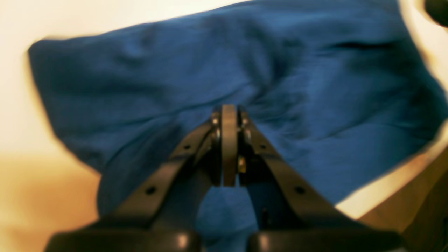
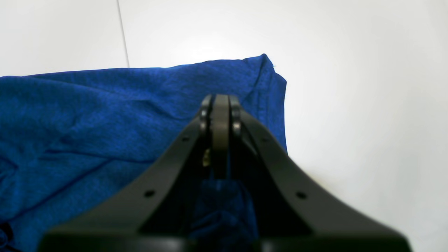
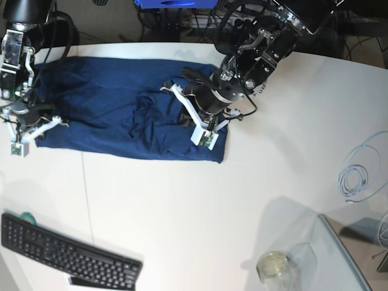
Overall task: Layout the t-shirt on the table in an organized manner, then fold the t-shirt properly
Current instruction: 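Drag the folded end further across the shirt with the left gripper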
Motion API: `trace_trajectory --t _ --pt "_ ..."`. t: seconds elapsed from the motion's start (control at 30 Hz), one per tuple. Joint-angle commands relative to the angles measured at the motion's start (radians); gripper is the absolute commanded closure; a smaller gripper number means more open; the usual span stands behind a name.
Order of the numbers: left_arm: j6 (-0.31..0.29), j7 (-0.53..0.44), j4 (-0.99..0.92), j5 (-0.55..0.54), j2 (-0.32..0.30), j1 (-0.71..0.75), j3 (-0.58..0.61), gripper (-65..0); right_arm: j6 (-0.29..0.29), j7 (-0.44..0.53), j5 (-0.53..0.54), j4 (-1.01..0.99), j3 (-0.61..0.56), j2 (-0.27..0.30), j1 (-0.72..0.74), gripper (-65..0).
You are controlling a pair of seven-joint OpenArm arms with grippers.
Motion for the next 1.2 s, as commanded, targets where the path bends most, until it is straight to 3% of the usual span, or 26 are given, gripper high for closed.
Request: trace_trajectory --t 0.0,0.1,0.5,0.67,0.87,1.0,1.17 --pt "-0.009 -0.011 -0.009 -0.005 0.006 -0.008 0.000 0.0 0.000 0.021 0.004 0.021 0.005 0.012 0.013 0.0" --pt "-0.009 -0.011 -0.074 -0.004 0.018 -0.037 0.021 0.0 0.000 0.021 0.004 0.021 0.005 0.012 0.013 0.0" --pt "-0.010 -0.010 -0.120 -0.005 0.017 -0.147 0.353 0.0 0.000 0.021 0.004 0.021 0.005 0.012 0.013 0.0" --pt "-0.012 -0.010 -0.062 -0.005 -0.018 -0.155 0.445 0.0 0.000 0.021 0.004 0.021 0.005 0.012 0.015 0.0" --pt "-0.010 -0.011 0.057 -0.011 -0.111 -0.193 0.546 0.0 0.000 0.019 0.004 0.021 0.005 0.012 0.025 0.0" --pt "-0.006 -0.014 0.123 -0.007 -0.173 -0.120 0.409 0.0 0.000 0.019 0.004 0.021 0.005 0.012 0.025 0.0" --pt "-0.006 -0.013 0.124 -0.004 -0.173 0.043 0.064 0.0 0.000 0.019 0.004 0.015 0.005 0.012 0.022 0.0"
